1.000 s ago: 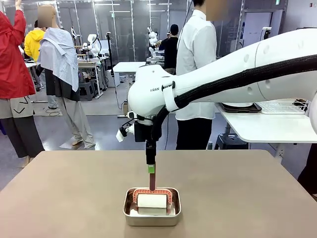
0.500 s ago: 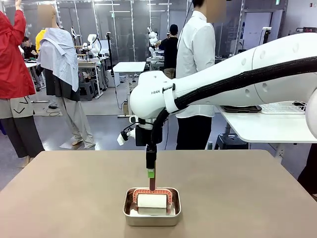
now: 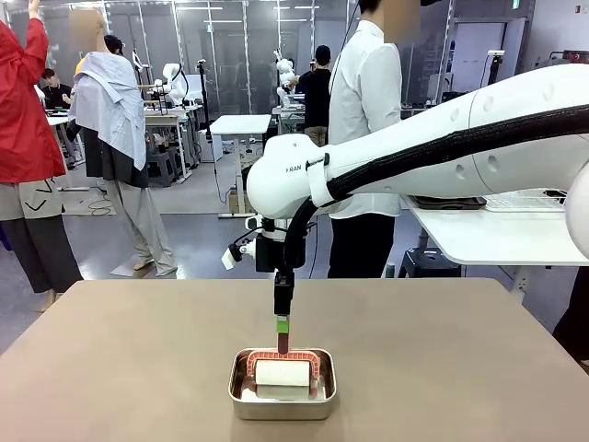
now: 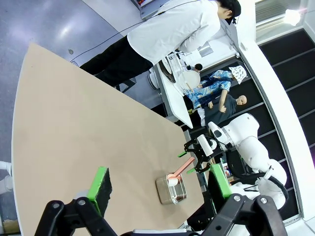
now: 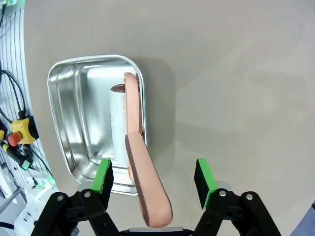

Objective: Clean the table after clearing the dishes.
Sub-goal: When the right (or left) Handle tray is removed, use the right hand (or left hand) to clean the right (or left) side of the table with the Lint Roller.

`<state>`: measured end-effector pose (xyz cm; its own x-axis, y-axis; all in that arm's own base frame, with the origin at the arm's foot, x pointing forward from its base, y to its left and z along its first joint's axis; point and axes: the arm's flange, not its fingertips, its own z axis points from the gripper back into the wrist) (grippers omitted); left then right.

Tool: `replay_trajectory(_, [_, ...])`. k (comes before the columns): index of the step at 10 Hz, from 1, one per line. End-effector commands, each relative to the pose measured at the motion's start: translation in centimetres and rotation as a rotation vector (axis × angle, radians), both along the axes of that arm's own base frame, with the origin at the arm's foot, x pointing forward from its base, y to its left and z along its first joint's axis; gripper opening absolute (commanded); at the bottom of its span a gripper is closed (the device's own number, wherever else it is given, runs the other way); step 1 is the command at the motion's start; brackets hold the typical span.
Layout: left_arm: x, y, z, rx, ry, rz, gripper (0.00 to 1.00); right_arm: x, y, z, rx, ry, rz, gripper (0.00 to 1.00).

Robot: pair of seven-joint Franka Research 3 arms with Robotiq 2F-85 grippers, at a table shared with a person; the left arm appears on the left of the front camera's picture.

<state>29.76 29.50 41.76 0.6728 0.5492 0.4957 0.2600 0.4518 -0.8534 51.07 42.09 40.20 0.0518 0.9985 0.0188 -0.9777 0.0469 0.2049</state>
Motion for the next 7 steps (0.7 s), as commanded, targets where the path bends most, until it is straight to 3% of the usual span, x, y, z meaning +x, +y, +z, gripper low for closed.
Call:
replay_trajectory(1, [-0.36, -0.13, 0.02, -0.008, -0.027, 0.001, 1.00, -0.51, -0.25, -0.18, 0.010, 0.023, 0.023, 0.64])
replay_trajectory(7, [-0.36, -0.13, 0.02, -0.008, -0.027, 0.001, 1.00, -0.53, -0.13, -0.12, 0.015, 0.052, 0.023, 0.06])
